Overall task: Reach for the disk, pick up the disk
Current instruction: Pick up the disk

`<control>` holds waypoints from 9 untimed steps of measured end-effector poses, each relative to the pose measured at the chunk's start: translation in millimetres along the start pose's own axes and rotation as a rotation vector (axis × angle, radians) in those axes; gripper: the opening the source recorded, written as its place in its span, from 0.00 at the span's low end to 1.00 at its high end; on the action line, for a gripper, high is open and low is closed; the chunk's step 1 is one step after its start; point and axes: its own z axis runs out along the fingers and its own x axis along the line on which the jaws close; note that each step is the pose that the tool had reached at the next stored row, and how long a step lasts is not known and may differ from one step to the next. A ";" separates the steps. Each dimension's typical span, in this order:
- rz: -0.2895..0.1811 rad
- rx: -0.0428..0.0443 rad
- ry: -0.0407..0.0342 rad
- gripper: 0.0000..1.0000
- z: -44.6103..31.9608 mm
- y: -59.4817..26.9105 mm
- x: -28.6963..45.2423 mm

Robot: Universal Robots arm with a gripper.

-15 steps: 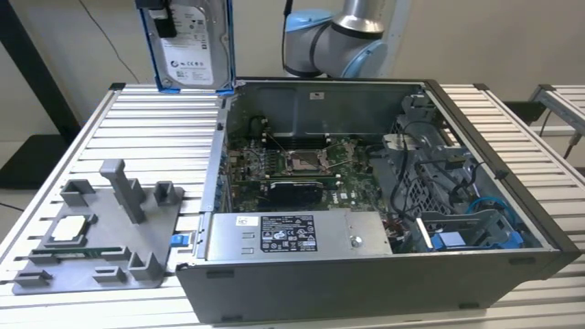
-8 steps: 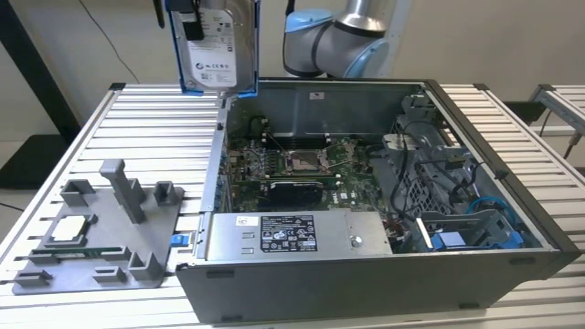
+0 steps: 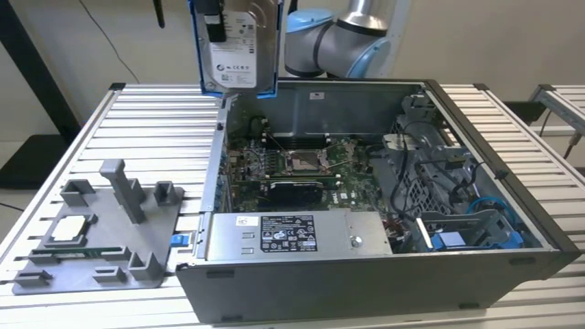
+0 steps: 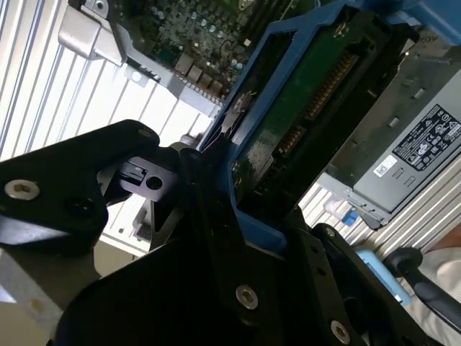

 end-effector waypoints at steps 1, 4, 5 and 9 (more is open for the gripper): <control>0.000 0.0001 -0.0001 0.00 0.5 -4.4 0.1; 0.000 0.0001 -0.0001 0.00 1.8 -17.2 0.3; 0.000 0.0001 -0.0001 0.00 2.2 -21.4 0.4; -0.001 0.0001 -0.0001 0.00 3.7 -37.5 0.7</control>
